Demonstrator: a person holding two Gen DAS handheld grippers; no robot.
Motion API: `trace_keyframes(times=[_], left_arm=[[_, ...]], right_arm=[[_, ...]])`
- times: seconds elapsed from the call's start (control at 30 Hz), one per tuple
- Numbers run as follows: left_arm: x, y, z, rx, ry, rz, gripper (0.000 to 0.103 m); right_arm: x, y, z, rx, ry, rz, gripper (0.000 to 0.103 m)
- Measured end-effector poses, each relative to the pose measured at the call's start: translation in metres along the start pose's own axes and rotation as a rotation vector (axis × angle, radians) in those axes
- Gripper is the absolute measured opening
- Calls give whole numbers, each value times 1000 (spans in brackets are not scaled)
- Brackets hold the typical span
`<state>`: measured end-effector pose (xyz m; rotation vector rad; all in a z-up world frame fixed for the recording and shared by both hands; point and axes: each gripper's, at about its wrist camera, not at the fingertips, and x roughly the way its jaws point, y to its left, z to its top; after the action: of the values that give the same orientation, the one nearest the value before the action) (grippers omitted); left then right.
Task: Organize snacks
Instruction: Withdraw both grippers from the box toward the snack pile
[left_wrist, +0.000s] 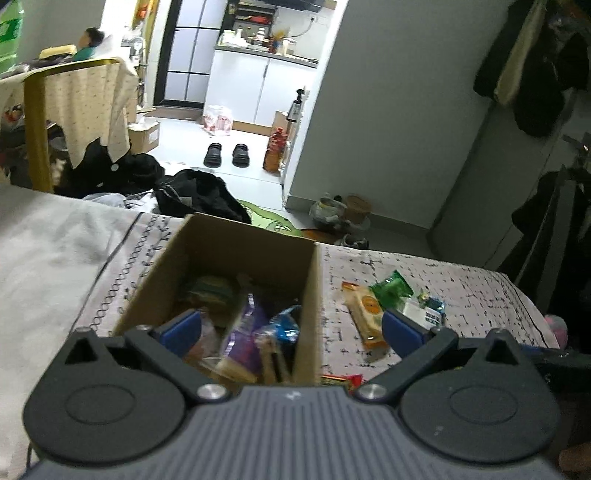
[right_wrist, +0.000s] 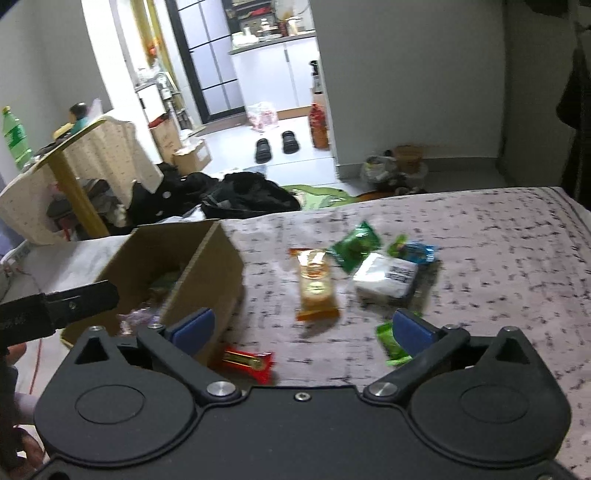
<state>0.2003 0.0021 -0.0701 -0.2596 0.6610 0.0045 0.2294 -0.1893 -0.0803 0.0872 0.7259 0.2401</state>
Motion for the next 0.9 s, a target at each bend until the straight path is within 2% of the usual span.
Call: trace_keyframes(times=[0.2, 0.33, 0.67, 0.9], left_arm=[[7, -29, -3, 93, 30, -55, 103], [9, -43, -8, 120, 50, -97, 103], [16, -81, -27, 246, 113, -129, 103], [24, -88, -31, 256, 128, -143, 102]], right_arm=[[-5, -26, -3, 17, 3, -37, 103], [-8, -40, -3, 45, 11, -35, 103], [-16, -62, -1, 36, 31, -13, 103], [-18, -83, -4, 44, 47, -28, 103]])
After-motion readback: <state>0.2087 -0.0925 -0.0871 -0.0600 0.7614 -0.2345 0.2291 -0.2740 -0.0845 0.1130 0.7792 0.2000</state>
